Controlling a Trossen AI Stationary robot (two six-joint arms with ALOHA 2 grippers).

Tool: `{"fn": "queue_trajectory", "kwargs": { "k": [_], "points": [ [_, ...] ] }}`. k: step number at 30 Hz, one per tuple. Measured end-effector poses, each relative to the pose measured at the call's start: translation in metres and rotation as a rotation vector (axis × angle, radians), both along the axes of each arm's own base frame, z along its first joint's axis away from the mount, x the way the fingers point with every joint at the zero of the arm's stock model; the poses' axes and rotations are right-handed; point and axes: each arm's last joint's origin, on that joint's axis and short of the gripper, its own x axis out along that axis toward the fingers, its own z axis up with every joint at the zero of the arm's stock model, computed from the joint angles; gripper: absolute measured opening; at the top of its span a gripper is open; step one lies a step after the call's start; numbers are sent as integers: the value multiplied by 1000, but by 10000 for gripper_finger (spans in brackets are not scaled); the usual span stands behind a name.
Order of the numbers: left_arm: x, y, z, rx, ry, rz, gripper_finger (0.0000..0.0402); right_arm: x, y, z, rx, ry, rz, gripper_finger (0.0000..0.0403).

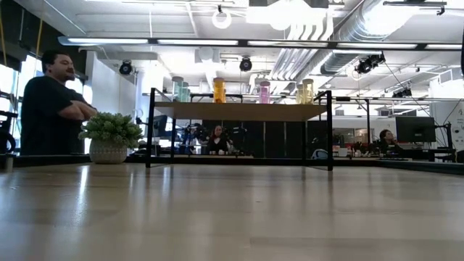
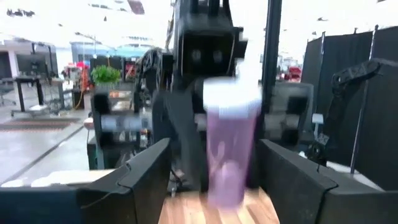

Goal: Pick and place medicine bottles onto shelf by color
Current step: Put the purple pill bottle on the shelf aligned with the purple pill bottle

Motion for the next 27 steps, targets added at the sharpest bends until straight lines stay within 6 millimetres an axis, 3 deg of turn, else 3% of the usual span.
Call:
{"fn": "queue_trajectory", "kwargs": {
  "k": [27],
  "points": [
    [0,0,-1,29,7,-8,118,3,1,-5,-2,17,2,76]
  ]
}}
